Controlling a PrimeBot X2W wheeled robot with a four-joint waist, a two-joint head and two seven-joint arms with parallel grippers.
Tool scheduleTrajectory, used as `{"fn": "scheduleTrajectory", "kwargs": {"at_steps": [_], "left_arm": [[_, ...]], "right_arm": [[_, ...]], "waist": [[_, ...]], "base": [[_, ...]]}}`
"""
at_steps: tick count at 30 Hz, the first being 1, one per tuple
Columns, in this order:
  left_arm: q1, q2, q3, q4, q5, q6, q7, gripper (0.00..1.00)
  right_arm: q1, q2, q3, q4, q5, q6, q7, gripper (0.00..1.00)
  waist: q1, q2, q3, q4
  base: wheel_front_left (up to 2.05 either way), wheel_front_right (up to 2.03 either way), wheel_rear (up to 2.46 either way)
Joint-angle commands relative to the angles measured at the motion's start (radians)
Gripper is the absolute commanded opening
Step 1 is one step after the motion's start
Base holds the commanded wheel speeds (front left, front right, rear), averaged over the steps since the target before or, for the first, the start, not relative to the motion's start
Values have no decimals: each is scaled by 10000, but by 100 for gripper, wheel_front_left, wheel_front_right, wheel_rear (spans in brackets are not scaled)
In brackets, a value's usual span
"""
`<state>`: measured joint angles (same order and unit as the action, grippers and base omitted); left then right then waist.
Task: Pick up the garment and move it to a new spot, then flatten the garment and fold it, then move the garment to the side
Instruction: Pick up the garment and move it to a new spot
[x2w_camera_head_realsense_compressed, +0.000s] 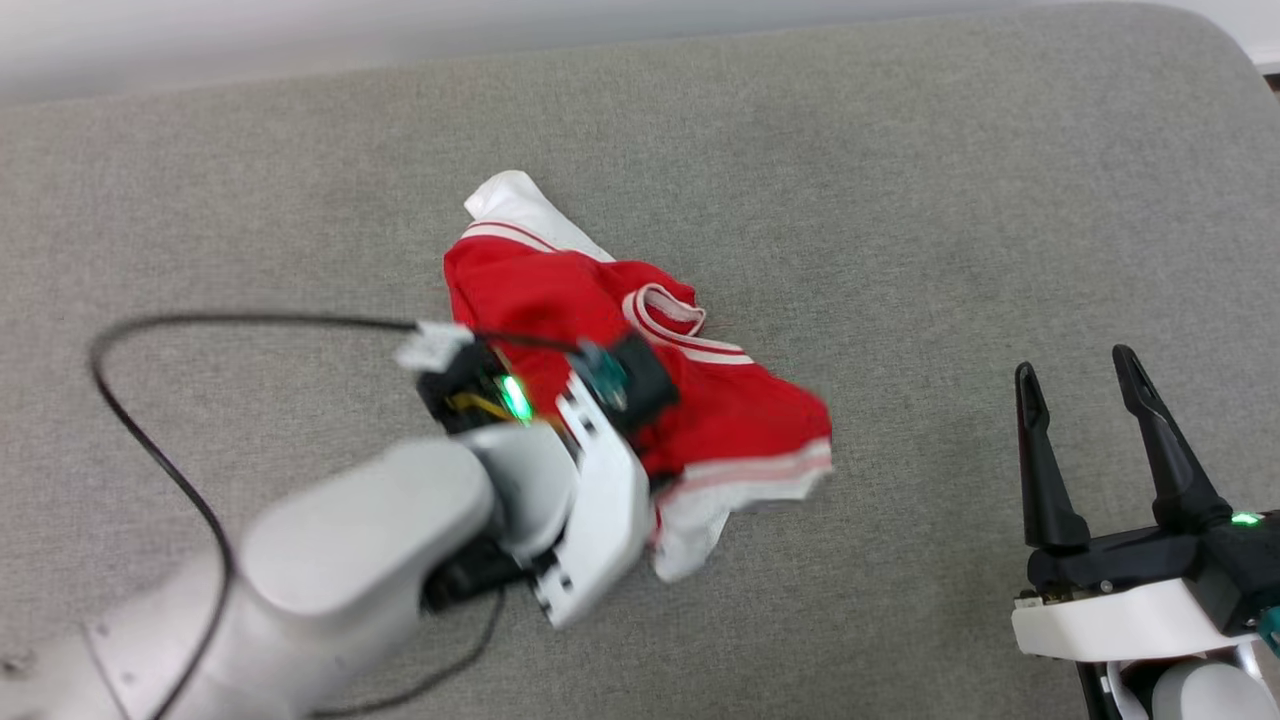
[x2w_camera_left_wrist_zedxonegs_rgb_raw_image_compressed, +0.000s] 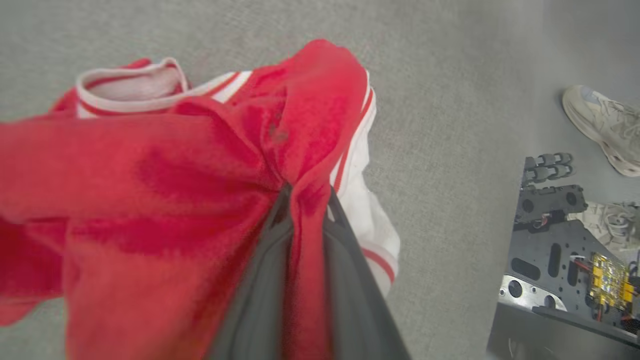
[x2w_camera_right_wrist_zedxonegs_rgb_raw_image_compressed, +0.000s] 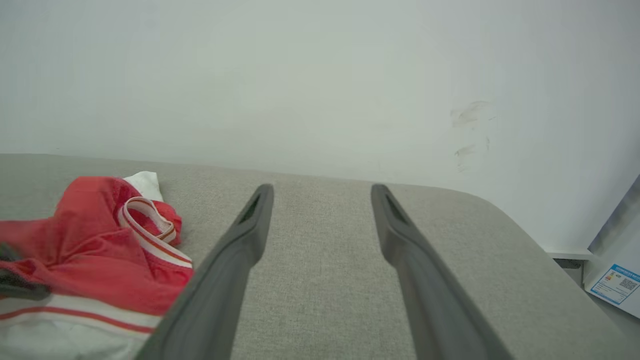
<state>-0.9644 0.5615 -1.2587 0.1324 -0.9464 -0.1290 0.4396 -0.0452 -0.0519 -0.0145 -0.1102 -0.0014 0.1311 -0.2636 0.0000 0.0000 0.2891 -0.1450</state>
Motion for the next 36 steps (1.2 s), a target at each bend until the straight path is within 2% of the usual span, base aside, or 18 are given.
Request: {"fn": "scheduleTrajectory", "kwargs": {"at_steps": [1, 6, 9, 10, 11, 16, 20, 25, 28, 36], "left_arm": [[238, -101, -67, 74, 37, 6, -34, 0], [1413, -805, -226, 313, 393, 4, 291, 0], [1810, -1016, -225, 378, 619, 4, 309, 0], [1817, -1067, -220, 435, 768, 6, 133, 42], [1704, -1119, -215, 565, 918, 6, -260, 100], [1309, -1425, 77, 1208, 1551, 52, -2243, 100], [1188, -1660, 641, 1351, 2092, 629, -3831, 100], [1439, -1722, 1405, 1467, 2623, 1925, -5580, 100], [1654, -1534, 1886, 1581, 2908, 2849, -6428, 100], [2920, -970, 3939, 943, 3594, 5285, -7057, 100]], "right_arm": [[-128, 29, -17, 28, -61, -7, -19, 100], [-179, 29, -30, 106, -136, -7, -19, 100], [-148, 30, -74, 153, -193, -7, -19, 100], [-106, 30, -62, 174, -207, -7, -19, 100], [-55, 31, -57, 194, -219, -7, -19, 100], [175, 30, -175, 265, -275, -7, -19, 100], [364, 28, -244, 294, -306, -7, -19, 100], [561, 28, -273, 334, -299, -7, -19, 100], [653, 30, -301, 338, -251, -7, -19, 100], [785, 30, -385, 315, -187, -7, -19, 100]], "waist": [[0, 0, 47, 12], [0, 0, 111, 62], [0, 0, 42, 150], [0, 0, 0, 193], [0, 0, -60, 244], [0, 0, -481, 586], [0, 0, -879, 912], [0, 0, -1293, 1268], [0, 0, -1435, 1427], [0, 0, -1552, 1681]], "base": [[0, 0, 0], [0, 0, 0], [0, 0, 0], [0, 0, 0], [0, 0, 0], [0, 0, 0], [0, 0, 0], [0, 0, 0], [0, 0, 0], [0, 0, 0]]}}
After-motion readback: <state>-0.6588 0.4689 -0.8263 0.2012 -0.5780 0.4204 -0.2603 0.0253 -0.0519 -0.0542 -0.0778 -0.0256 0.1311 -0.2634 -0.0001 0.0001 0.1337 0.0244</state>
